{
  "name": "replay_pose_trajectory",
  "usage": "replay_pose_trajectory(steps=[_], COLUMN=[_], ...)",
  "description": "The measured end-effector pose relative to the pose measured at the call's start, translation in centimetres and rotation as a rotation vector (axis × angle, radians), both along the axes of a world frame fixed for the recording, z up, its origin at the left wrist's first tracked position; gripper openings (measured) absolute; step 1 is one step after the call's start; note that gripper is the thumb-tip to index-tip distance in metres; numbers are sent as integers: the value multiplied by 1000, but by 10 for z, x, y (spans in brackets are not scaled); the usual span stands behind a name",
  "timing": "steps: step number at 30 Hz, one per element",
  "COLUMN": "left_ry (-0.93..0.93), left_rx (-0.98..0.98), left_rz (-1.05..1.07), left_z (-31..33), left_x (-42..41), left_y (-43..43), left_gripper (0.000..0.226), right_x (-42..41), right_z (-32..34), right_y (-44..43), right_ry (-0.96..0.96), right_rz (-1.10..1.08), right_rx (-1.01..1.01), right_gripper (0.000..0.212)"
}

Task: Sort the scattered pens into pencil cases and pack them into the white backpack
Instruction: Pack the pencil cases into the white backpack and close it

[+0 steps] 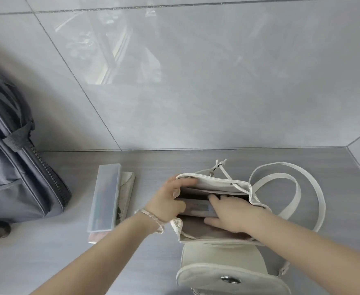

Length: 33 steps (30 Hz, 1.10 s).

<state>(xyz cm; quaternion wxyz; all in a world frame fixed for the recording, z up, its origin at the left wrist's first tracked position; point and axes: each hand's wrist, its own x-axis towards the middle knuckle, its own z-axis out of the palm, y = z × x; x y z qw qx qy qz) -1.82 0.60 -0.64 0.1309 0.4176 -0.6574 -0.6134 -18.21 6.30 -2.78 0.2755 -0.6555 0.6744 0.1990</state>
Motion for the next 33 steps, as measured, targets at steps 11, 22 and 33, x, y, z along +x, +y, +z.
replay_pose_trajectory(steps=[11, 22, 33], left_ry=[-1114, -379, -393], left_rx=[-237, -359, -857], left_rz=[521, 510, -42], left_z=[-65, 27, 29], left_x=[103, 34, -14], left_y=[-32, -10, 19], left_gripper=[60, 80, 28], right_x=[11, 7, -10], right_z=[68, 56, 48], right_y=[5, -10, 0], right_ry=[-734, -1161, -1487], right_rz=[-644, -948, -1275], right_rx=[-76, -32, -215], right_gripper=[33, 41, 21])
